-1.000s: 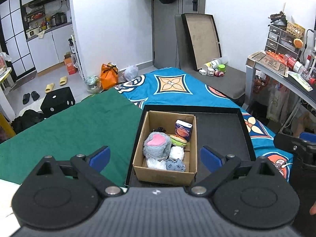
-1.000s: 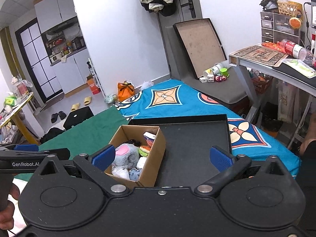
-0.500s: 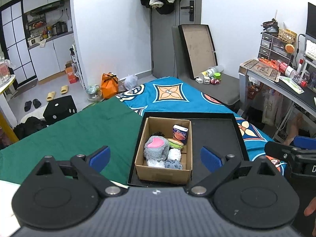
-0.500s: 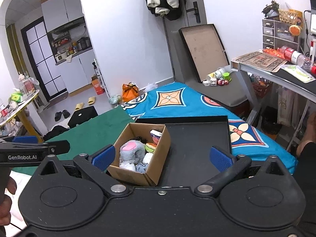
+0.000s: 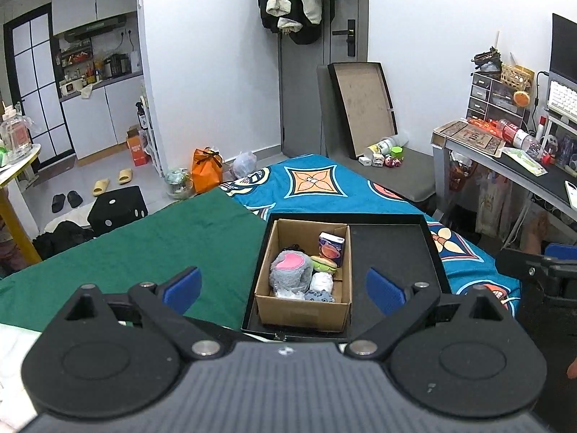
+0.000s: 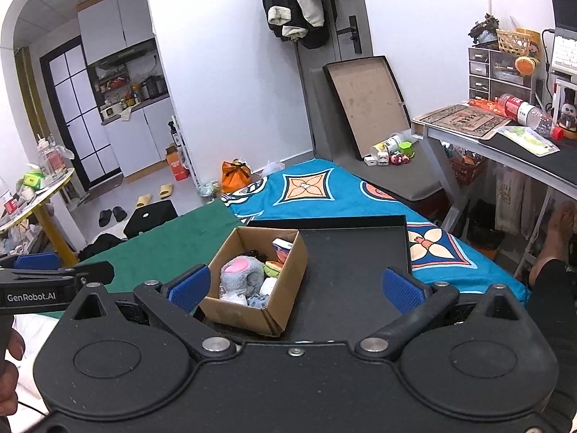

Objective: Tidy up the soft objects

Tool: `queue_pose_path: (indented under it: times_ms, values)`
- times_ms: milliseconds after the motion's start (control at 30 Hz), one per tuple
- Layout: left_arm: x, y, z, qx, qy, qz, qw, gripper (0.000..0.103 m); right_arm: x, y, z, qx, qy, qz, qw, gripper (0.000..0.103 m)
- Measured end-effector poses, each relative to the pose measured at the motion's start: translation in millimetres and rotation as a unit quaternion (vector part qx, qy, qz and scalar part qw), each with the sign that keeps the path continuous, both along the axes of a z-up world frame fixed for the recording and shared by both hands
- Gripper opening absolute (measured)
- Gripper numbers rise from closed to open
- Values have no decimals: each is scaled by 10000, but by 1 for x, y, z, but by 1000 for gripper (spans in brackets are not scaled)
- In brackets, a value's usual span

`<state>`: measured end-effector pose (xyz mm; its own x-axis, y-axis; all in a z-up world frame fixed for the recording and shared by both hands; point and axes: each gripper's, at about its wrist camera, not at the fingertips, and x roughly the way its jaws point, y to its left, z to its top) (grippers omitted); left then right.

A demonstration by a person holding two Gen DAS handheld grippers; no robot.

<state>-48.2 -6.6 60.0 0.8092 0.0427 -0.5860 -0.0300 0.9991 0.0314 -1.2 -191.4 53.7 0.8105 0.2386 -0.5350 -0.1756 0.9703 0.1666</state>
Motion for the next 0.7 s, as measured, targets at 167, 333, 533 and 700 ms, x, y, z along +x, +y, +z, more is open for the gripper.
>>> queue_pose_path:
  times_ms: [167, 333, 533, 700]
  values:
    - [-11, 0, 3, -22, -85, -34, 10000, 97, -11, 3, 1, -77, -8, 75, 9999, 103]
    - [-21, 2, 4, -86, -141, -11, 9999, 97, -19, 6, -3, -124, 60, 129, 9998, 103]
    - [-31, 2, 5, -122, -192, -46, 9997, 97, -30, 5, -5, -138, 32, 99, 9999, 103]
    - [-37, 1, 1, -124, -199, -115, 9997, 97, -34, 3, -6, -81, 28, 55, 9999, 103]
